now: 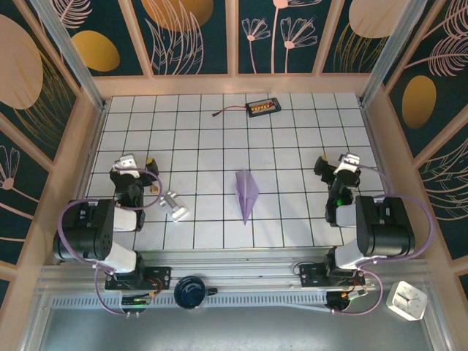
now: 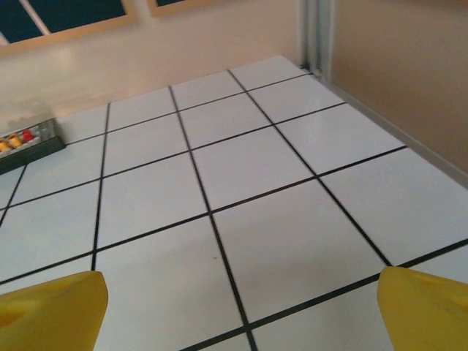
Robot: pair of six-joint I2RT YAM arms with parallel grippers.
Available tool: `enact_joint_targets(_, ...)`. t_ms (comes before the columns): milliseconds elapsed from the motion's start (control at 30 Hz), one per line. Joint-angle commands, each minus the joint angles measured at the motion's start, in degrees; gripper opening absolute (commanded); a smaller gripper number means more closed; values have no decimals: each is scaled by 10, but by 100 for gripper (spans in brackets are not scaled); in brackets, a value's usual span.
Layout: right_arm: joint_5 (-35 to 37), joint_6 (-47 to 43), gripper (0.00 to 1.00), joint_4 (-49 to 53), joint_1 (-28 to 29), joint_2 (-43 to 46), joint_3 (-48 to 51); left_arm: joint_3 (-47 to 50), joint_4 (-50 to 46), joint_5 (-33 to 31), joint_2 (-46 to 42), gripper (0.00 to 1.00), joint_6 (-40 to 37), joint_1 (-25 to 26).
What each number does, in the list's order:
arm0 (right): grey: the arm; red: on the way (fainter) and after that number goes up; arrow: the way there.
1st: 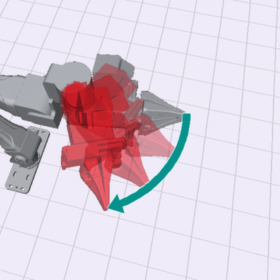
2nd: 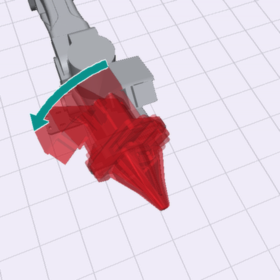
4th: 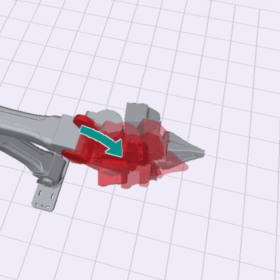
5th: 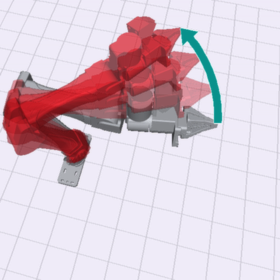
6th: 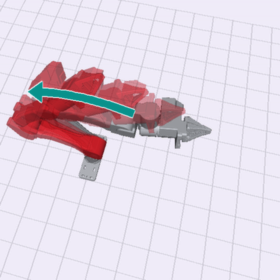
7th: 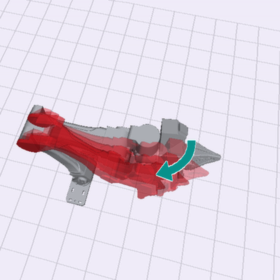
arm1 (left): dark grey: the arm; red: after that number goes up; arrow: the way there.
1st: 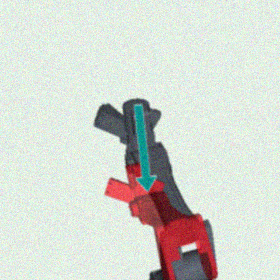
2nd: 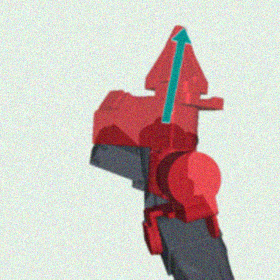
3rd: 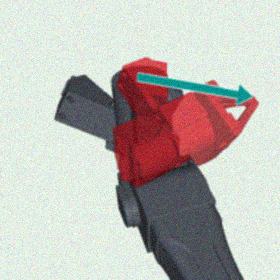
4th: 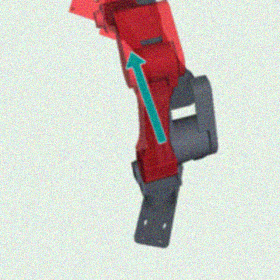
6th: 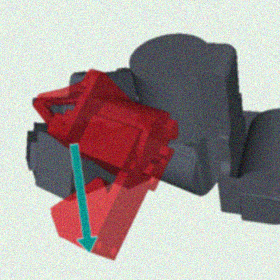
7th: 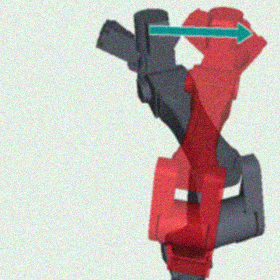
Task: Fold a paper plane with a square sheet of paper (pick it up from the middle)
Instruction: Reset both arms
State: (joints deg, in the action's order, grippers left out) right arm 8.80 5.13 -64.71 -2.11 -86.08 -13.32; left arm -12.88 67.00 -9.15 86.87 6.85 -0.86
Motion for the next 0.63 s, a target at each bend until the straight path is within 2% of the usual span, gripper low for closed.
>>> enact_joint_targets(0, -31, -30, 96, -143, 10, -37, 21, 0, 81, 49, 6, 99, -11, -4)
enact_joint_targets(133, -26, -32, 99, -125, 14, -33, 16, -2, 71, 49, 3, 99, -14, -5)
enact_joint_targets(600, -33, -37, 99, -124, 17, -35, 14, 3, 80, 51, 3, 99, -14, -5)
